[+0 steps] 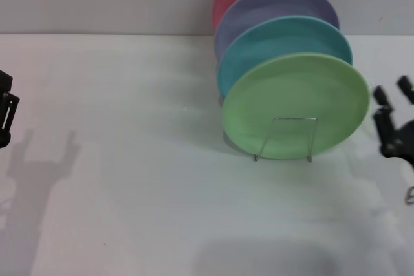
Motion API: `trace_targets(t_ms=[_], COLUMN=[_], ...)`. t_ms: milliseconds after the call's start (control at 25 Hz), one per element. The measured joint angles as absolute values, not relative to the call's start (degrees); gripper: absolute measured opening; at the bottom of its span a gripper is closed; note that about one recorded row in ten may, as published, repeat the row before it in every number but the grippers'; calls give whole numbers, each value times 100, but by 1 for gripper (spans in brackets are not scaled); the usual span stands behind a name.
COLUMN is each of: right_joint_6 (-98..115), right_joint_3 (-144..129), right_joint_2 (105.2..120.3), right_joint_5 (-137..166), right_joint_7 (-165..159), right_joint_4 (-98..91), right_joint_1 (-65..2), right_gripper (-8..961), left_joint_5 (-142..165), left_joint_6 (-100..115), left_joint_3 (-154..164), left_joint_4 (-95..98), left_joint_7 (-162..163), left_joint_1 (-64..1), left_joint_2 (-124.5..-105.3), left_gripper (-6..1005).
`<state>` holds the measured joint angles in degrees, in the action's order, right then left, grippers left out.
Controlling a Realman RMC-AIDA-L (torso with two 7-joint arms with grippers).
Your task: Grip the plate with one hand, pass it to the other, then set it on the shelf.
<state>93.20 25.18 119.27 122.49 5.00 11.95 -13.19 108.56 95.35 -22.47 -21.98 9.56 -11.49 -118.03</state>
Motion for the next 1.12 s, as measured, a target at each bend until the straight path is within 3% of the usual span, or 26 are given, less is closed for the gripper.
trace_targets(t_ms=[240,480,800,1120], right_joint_6=[9790,9585,9440,9020], right_joint_3=[2833,3606,4687,4915], right_joint_2=[11917,11895,11880,11863], right_joint_5=[12223,12211,12208,12208], right_joint_7=[-437,-2516,-2977,-2939], right_joint_4=[947,-12,-317,-344], right_joint_1=[-1091,-1465,-1846,-2011], right_gripper=[333,334,708,753], left_joint_5=[10854,10856,10854,10811], left_joint_6=[9534,9387,8862,8358], left_joint_3=[-2253,-2223,-2240,-2509], left_joint_4=[-2166,-2143,-2143,-2140], left_joint_7=[902,501,-146,-285], left_joint_1=[-1209,-1350,-1517,-1574], left_joint_2=[-11804,-11821,-11850,-11858], left_gripper=[836,836,836,836])
